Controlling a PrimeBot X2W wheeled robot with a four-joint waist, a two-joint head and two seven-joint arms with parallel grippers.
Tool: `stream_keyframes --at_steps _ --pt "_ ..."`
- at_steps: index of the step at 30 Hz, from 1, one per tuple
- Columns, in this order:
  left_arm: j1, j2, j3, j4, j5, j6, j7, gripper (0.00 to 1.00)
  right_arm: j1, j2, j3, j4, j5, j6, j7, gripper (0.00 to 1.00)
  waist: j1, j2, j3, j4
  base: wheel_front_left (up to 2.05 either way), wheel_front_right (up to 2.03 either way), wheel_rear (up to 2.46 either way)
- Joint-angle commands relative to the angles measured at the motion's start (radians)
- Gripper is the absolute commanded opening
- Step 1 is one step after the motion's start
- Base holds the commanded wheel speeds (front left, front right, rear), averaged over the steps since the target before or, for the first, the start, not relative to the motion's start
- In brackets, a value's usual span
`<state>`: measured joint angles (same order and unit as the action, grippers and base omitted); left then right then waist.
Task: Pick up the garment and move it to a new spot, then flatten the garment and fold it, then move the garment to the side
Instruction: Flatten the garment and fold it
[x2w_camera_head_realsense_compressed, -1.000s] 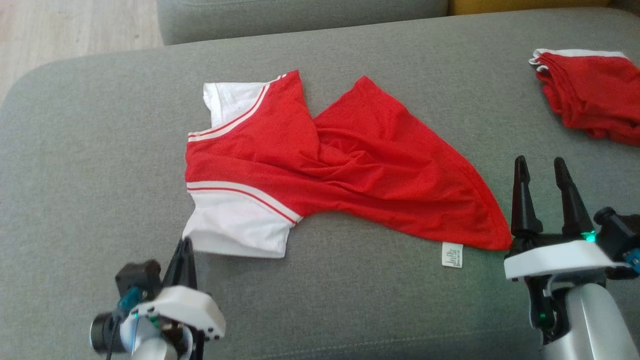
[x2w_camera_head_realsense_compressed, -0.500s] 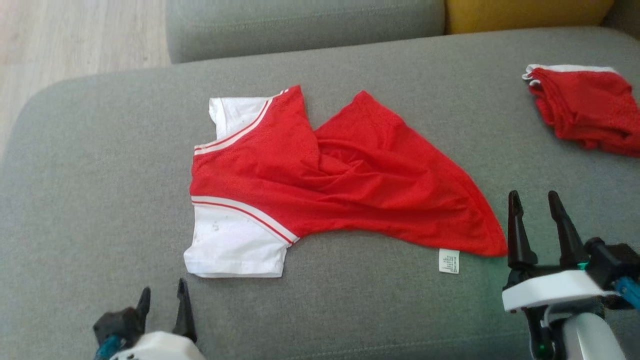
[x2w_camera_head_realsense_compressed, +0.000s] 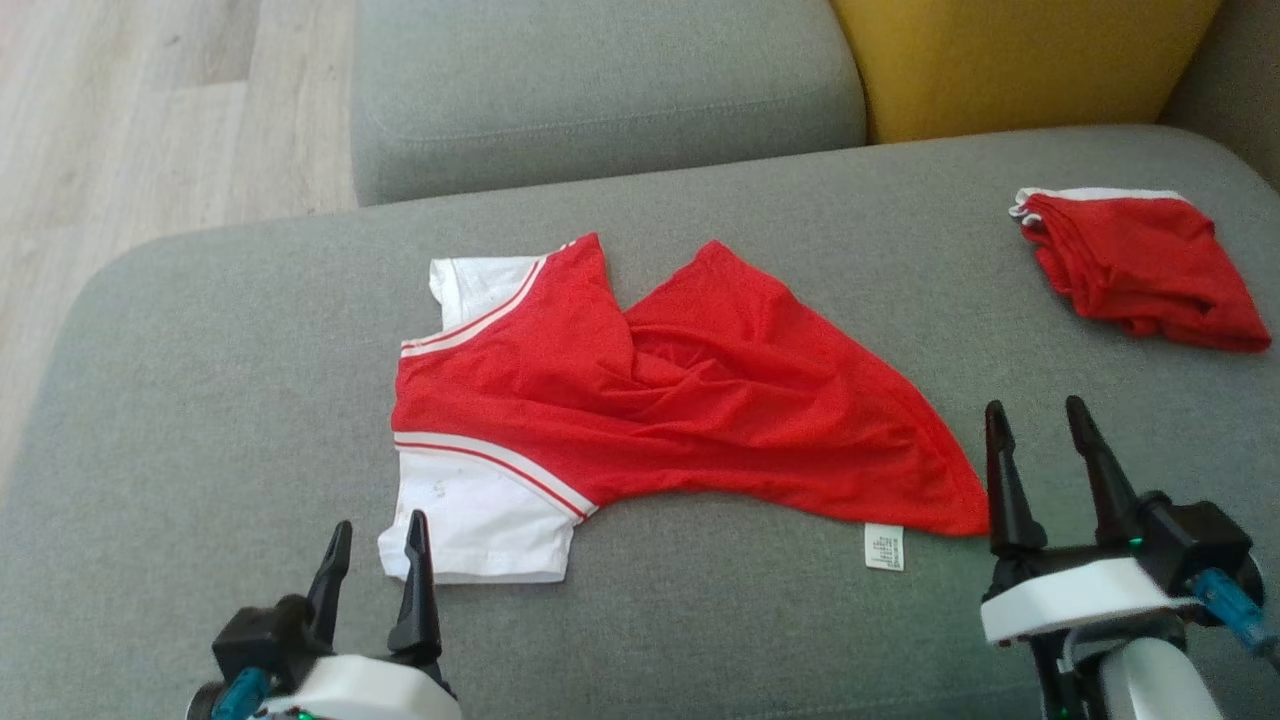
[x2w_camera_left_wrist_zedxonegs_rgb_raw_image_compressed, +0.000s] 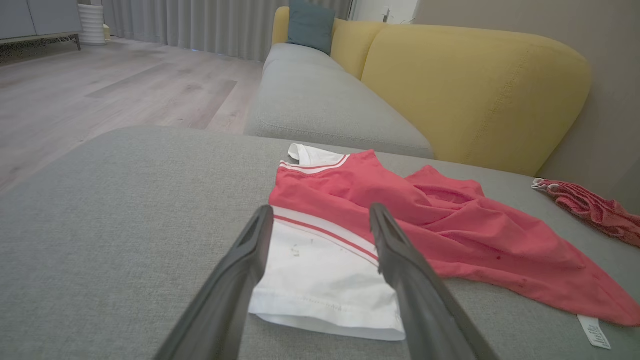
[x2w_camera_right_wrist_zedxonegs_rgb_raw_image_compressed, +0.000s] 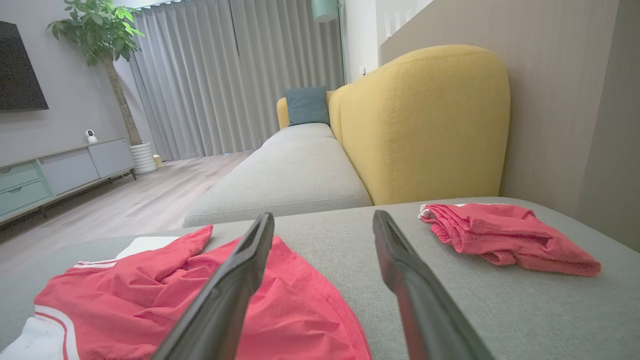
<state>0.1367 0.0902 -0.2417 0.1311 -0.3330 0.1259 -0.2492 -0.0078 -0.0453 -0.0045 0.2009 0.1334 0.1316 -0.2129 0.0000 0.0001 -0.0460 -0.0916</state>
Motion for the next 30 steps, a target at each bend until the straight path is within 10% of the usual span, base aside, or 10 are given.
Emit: stream_keyframes --at_steps 1,30 --pt "-0.03 -0.005 0.036 -0.032 0.013 -0.006 -0.012 1.0 -0.037 -0.005 0.039 -0.025 0.002 -0.001 -0.017 1.0 0.0 -0.0001 -0.013 0.003 0.0 0.0 0.0" --pt "-0.006 -0.031 0.06 0.067 0.032 -0.004 0.02 1.0 -0.064 -0.005 0.087 0.054 0.037 -0.001 -0.048 1.0 0.0 -0.0001 0.001 0.005 0.0 0.0 0.0"
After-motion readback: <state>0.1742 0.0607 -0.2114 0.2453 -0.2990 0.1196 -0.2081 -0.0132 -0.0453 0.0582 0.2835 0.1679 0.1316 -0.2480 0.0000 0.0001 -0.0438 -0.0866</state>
